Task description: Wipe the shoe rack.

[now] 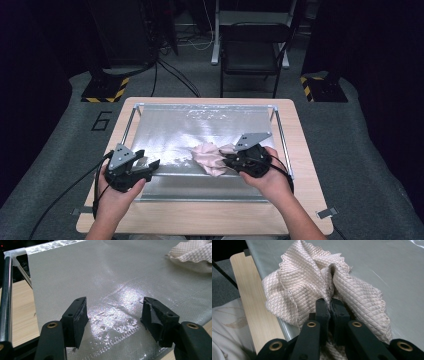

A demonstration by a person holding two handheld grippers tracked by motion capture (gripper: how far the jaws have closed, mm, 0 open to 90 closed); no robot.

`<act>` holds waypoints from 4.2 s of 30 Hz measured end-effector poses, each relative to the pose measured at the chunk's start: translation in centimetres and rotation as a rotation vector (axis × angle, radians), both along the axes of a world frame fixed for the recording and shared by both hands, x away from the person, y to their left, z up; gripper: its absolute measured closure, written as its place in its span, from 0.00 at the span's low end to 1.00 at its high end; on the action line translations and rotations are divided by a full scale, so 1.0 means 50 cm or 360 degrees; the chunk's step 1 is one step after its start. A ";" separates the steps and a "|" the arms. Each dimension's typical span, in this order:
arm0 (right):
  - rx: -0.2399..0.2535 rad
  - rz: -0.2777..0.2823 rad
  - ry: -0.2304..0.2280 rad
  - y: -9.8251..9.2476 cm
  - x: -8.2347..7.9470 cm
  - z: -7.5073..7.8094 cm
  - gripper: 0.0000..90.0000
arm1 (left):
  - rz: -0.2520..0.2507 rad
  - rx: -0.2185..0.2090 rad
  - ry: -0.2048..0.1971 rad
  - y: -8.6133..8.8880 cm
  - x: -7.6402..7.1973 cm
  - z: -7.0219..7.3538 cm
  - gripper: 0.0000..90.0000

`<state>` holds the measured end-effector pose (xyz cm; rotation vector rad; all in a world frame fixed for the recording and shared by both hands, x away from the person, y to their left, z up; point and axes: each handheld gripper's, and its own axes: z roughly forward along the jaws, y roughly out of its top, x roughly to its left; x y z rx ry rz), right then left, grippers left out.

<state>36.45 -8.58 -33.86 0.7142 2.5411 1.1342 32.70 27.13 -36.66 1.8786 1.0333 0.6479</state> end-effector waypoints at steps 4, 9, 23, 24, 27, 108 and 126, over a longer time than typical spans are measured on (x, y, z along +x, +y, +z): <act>0.0009 -0.0065 0.0013 -0.038 -0.010 0.001 0.95 | 0.0003 -0.0003 0.0007 0.001 0.000 0.000 0.41; 0.0000 -0.0091 -0.0011 -0.078 -0.016 0.001 0.95 | 0.0006 -0.0022 0.0007 0.004 -0.001 -0.001 0.43; 0.0038 -0.0162 -0.0025 -0.122 -0.027 -0.001 0.95 | 0.0013 -0.0068 0.0015 0.006 -0.003 -0.005 0.45; 0.0048 -0.0163 -0.0031 -0.118 -0.027 -0.003 0.95 | 0.0010 -0.0067 0.0019 0.006 -0.003 -0.004 0.45; 0.0044 -0.0143 -0.0027 -0.100 -0.027 -0.002 0.95 | 0.0012 -0.0069 0.0015 0.006 -0.002 -0.005 0.45; 0.0182 -0.0422 -0.0094 -0.235 -0.054 0.012 0.96 | 0.0011 -0.0132 0.0011 0.020 -0.003 -0.006 0.43; 0.0235 -0.0628 -0.0121 -0.330 -0.061 0.009 0.96 | 0.0008 -0.0143 0.0003 0.040 -0.018 0.005 0.43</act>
